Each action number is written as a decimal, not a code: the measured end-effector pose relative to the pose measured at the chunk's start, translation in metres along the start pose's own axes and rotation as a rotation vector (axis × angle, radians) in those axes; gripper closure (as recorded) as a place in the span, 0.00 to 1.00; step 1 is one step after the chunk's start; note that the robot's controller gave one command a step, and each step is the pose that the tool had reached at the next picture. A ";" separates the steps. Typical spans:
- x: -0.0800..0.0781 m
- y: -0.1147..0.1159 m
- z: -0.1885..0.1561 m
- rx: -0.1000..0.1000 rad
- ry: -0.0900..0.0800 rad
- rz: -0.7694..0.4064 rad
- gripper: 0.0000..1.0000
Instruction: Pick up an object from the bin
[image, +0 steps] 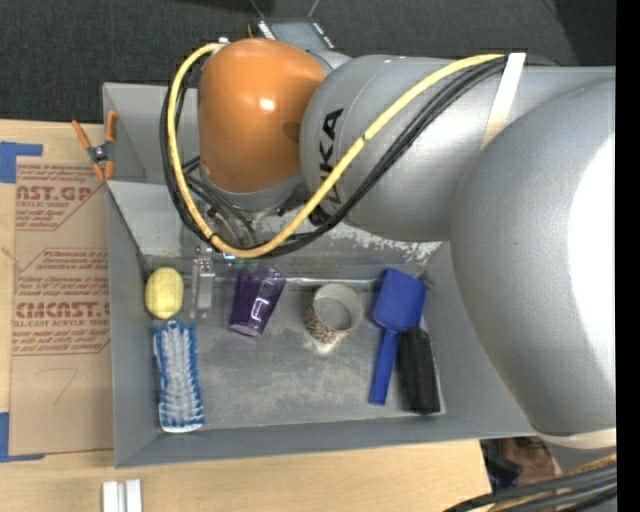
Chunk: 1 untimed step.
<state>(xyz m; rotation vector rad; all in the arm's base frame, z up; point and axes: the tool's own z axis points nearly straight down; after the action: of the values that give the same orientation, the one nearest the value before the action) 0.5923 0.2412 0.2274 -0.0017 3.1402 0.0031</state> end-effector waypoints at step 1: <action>0.000 0.000 0.000 0.000 0.000 0.000 0.00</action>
Offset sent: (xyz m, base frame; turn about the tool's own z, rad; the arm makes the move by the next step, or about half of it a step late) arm -0.0069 -0.0279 0.0668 0.0219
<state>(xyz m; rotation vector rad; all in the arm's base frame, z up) 0.5923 0.2412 0.2274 -0.0016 3.1402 0.0031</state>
